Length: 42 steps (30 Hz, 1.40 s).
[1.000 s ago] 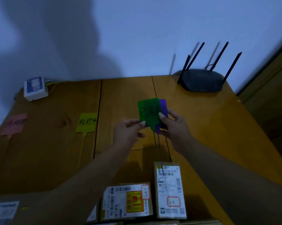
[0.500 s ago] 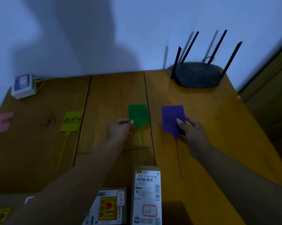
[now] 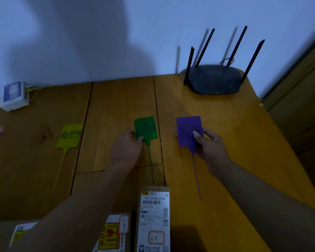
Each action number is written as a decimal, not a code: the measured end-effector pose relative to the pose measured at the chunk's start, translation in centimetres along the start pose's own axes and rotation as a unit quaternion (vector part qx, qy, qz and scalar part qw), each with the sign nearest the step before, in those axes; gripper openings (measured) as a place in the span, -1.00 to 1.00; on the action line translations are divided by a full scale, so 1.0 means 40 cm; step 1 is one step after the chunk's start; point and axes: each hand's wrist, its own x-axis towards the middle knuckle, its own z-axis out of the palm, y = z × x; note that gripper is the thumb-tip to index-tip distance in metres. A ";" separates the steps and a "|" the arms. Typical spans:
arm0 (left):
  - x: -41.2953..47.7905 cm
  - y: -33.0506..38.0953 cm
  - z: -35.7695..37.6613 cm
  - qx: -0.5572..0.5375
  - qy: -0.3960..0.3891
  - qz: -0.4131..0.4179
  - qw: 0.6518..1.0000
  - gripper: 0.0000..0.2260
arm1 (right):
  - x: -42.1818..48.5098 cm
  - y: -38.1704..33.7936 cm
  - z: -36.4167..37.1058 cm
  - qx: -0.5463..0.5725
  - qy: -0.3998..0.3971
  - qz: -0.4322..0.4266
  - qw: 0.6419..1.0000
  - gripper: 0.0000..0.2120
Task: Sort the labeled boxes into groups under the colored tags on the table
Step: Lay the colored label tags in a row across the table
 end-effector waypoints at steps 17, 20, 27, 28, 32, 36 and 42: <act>-0.126 0.322 0.168 -0.404 -0.171 0.029 0.898 -0.95 | 0.010 -0.063 -0.142 0.023 0.009 -0.033 0.999 -0.77; -0.134 0.360 0.209 -0.430 -0.169 -0.037 0.886 -0.88 | 0.022 -0.068 -0.199 0.022 0.052 -0.044 0.997 -0.75; -0.097 0.393 0.267 -0.314 -0.135 -0.025 0.939 -0.81 | 0.081 -0.054 -0.239 -0.089 0.114 -0.050 0.988 -0.89; -0.088 0.398 0.273 -0.282 -0.133 -0.015 0.950 -0.79 | 0.094 -0.049 -0.238 -0.106 0.121 -0.048 0.986 -0.89; -0.059 0.419 0.285 -0.165 -0.113 0.023 0.980 -0.76 | 0.137 -0.030 -0.232 -0.218 0.156 -0.047 0.962 -0.85; -0.053 0.445 0.289 -0.112 -0.101 0.017 0.988 -0.80 | 0.157 -0.027 -0.231 -0.254 0.167 -0.049 0.951 -0.84; -0.077 0.437 0.257 -0.119 -0.103 0.020 0.987 -0.77 | 0.141 -0.038 -0.222 -0.321 0.189 -0.039 0.927 -0.70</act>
